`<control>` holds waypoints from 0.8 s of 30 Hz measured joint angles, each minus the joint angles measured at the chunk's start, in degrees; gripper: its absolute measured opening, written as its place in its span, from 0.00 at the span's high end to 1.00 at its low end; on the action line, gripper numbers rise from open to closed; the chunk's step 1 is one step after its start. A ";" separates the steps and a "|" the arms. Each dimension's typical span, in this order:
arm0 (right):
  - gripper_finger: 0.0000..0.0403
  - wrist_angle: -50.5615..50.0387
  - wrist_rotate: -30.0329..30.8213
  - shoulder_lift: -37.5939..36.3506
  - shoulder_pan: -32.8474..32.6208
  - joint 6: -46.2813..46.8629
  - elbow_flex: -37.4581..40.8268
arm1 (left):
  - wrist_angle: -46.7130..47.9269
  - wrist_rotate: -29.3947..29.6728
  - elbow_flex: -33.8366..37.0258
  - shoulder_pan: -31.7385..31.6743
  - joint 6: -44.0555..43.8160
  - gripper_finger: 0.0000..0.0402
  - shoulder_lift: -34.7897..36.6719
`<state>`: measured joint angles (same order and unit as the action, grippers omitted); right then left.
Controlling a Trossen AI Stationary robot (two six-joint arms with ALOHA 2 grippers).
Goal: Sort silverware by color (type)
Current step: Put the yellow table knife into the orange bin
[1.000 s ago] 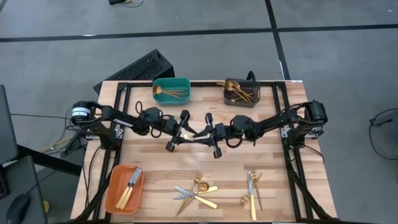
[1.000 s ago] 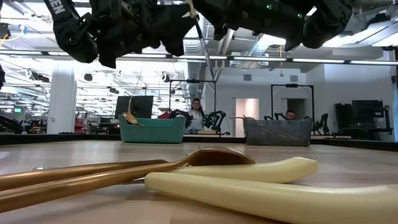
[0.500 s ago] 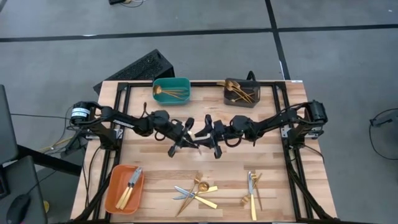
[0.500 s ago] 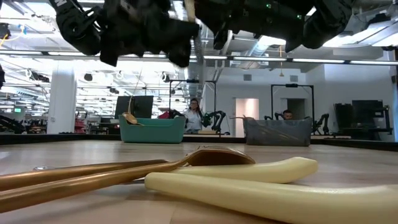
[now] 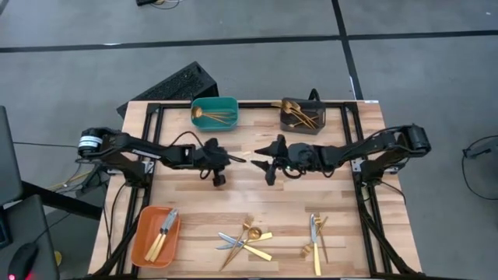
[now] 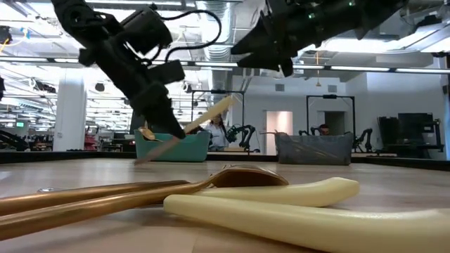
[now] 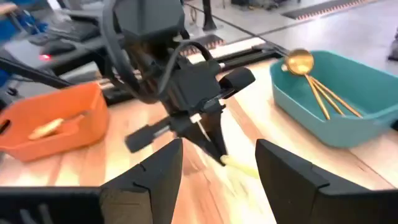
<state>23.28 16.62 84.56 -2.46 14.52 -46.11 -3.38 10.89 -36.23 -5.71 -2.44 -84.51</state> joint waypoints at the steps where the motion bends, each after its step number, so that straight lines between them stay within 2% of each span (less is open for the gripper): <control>1: 0.44 0.55 -0.61 0.00 0.03 -0.30 0.00 | 1.04 1.03 0.00 0.22 0.04 1.00 0.98; 5: 0.45 1.35 -2.02 2.14 -0.02 -1.31 -0.54 | 6.70 5.00 0.00 2.19 -0.29 1.00 5.94; 8: 0.46 1.94 -0.36 3.13 -0.02 -1.35 -0.32 | 13.19 10.06 0.00 5.44 -0.63 1.00 11.24; 11: 0.47 2.71 2.87 3.77 -0.01 -2.72 -0.29 | 21.31 13.55 0.00 11.07 3.41 1.00 16.66; 14: 0.48 6.95 3.07 5.34 0.37 -6.27 -0.52 | 28.32 14.36 0.00 17.42 7.61 1.00 21.43; 21: 0.49 9.59 2.96 6.58 0.76 -8.47 -0.44 | 34.39 16.36 -0.02 29.87 16.21 1.00 26.11; 24: 0.50 10.22 -2.31 6.57 0.70 -8.55 -0.42 | 37.08 17.29 -0.02 33.89 18.83 1.00 26.29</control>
<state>33.51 14.30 91.13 -1.76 5.98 -46.52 33.70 28.18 -36.25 28.18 16.39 -58.22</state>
